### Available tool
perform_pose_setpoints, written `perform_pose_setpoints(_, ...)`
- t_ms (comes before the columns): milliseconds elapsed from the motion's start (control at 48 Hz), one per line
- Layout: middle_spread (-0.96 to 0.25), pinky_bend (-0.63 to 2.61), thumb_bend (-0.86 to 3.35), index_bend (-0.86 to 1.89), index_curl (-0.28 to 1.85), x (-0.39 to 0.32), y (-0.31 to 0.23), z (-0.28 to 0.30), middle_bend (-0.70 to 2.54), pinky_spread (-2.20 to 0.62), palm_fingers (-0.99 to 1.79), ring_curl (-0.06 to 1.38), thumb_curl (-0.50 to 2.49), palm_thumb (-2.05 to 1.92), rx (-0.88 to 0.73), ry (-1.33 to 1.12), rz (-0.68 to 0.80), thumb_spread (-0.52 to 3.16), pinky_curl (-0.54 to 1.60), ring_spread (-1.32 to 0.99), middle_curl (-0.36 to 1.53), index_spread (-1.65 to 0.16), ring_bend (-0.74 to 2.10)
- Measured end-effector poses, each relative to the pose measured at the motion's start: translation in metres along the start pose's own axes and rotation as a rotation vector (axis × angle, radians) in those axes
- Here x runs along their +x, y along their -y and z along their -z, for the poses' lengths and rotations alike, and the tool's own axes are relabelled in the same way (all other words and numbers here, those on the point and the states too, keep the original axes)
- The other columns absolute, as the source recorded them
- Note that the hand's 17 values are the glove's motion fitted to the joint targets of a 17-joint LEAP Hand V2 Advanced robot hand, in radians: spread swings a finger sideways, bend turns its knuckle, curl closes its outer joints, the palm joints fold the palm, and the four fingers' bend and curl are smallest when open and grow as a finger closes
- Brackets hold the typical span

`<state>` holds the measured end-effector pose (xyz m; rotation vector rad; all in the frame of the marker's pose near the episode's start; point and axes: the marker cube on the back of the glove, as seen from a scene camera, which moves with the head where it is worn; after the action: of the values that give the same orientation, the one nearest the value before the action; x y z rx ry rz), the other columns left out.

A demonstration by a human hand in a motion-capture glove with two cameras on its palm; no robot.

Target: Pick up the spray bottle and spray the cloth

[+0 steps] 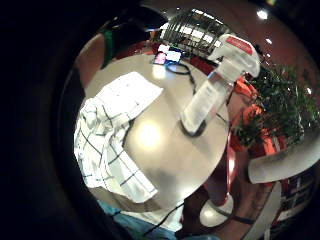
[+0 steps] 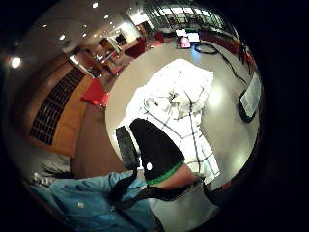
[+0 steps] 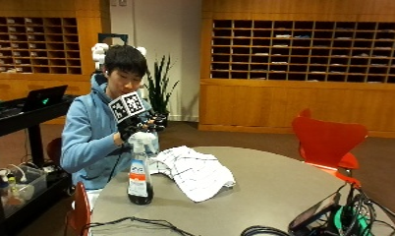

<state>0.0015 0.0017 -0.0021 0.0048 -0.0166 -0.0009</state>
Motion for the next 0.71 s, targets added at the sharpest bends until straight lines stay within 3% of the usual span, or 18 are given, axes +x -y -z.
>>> perform_pose_setpoints(271,0.02,0.49,0.11,0.13,0.12,0.019,-0.038,0.015,0.21,0.24,0.35,0.16,0.13,0.33,0.215,0.186,-0.151,0.90,0.23,0.13,0.16,-0.31,0.37)
perform_pose_setpoints(458,0.02,0.49,0.09,0.12,0.15,0.045,-0.059,0.013,0.22,0.25,0.36,0.20,0.18,0.41,0.411,0.327,-0.286,1.02,0.26,0.15,0.21,-0.31,0.41)
perform_pose_setpoints(708,0.03,0.54,0.05,0.08,0.14,0.077,-0.066,-0.001,0.26,0.25,0.31,0.24,0.24,0.49,0.466,0.401,-0.451,1.07,0.30,0.15,0.27,-0.26,0.48)
